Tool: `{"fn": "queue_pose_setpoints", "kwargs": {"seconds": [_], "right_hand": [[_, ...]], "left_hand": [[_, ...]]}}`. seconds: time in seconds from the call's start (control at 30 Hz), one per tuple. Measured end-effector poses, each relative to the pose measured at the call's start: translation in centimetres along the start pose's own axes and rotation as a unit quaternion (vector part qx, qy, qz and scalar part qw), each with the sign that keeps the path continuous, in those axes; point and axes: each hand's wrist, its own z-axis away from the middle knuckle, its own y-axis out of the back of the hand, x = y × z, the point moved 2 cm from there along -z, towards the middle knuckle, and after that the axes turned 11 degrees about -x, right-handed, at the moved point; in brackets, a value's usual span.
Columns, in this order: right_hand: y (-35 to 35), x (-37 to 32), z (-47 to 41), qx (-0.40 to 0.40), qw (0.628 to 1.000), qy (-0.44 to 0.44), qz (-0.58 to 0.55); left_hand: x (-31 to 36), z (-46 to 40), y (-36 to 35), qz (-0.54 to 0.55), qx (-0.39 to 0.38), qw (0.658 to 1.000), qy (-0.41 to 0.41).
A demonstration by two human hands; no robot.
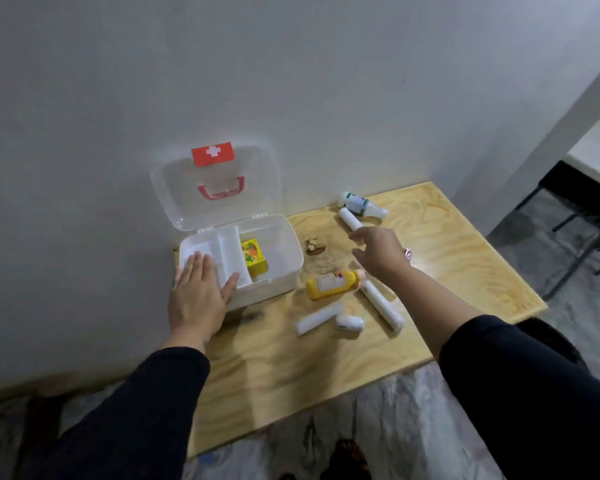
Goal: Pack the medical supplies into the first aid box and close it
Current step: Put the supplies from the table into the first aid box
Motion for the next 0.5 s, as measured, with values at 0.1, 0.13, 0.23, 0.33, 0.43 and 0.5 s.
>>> {"fn": "queue_pose_setpoints", "kwargs": {"seconds": [0.1, 0.13, 0.23, 0.33, 0.43, 0.5], "right_hand": [[-0.5, 4.6, 1.2, -0.016, 0.998, -0.052, 0.023], [-0.8, 5.8, 1.5, -0.022, 0.997, -0.061, 0.031], [-1.9, 8.4, 2.1, -0.031, 0.996, -0.075, 0.032], [-3.0, 9.8, 2.2, -0.038, 0.996, -0.074, 0.032], [-3.5, 10.2, 1.8, -0.020, 0.998, -0.057, 0.032], [-3.4, 10.2, 1.6, -0.014, 0.998, -0.058, 0.019]], "left_hand": [[0.0, -0.1, 0.0, 0.004, 0.004, 1.000, -0.004], [0.0, -0.1, -0.1, 0.005, 0.004, 1.000, -0.003], [-0.1, -0.2, -0.2, 0.003, 0.004, 1.000, -0.001], [0.0, -0.2, -0.3, 0.000, 0.006, 1.000, 0.002], [0.1, -0.1, -0.3, -0.003, 0.008, 1.000, 0.001], [0.1, -0.1, -0.3, -0.006, 0.006, 1.000, 0.000]]}}
